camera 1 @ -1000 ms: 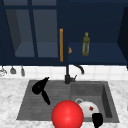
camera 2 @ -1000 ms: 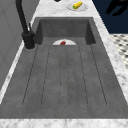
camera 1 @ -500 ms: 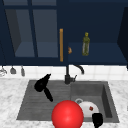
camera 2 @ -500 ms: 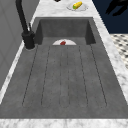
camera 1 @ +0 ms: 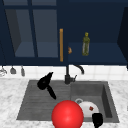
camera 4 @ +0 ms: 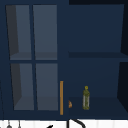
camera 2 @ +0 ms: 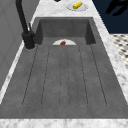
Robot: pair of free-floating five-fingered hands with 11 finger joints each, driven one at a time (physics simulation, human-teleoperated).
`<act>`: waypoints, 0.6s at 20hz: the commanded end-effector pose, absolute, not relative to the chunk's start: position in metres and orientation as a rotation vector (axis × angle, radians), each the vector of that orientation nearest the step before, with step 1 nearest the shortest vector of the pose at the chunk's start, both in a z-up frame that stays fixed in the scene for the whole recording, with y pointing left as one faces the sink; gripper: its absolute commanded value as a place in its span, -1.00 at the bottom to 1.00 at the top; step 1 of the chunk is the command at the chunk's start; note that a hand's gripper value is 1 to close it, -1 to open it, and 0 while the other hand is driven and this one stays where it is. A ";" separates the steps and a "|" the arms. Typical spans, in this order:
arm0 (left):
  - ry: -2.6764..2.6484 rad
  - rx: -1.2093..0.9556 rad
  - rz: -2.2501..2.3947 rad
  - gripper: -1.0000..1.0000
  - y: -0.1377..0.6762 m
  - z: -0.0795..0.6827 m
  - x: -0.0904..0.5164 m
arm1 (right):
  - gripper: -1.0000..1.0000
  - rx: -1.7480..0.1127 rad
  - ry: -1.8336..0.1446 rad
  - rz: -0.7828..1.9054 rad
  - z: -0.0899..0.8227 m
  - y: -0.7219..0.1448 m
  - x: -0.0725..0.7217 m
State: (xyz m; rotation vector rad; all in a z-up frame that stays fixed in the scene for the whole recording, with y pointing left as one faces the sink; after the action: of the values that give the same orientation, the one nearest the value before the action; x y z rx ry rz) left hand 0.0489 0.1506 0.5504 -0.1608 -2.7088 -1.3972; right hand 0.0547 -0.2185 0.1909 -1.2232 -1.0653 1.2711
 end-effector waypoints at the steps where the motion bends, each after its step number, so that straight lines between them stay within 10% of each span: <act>1: -2.777 -0.089 -1.214 -1.00 0.146 0.550 0.053 | 0.00 -1.223 -1.065 1.271 0.191 -0.218 0.055; 12: -2.813 -0.079 -1.148 -1.00 0.136 0.552 0.061 | 0.00 -1.223 -1.065 1.271 0.191 -0.218 0.055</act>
State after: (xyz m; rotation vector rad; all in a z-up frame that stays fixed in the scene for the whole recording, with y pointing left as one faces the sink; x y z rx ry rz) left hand 0.0588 0.1388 0.5516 -0.1545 -2.7527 -1.3276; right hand 0.0547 -0.2185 0.1909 -1.2232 -1.0653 1.2711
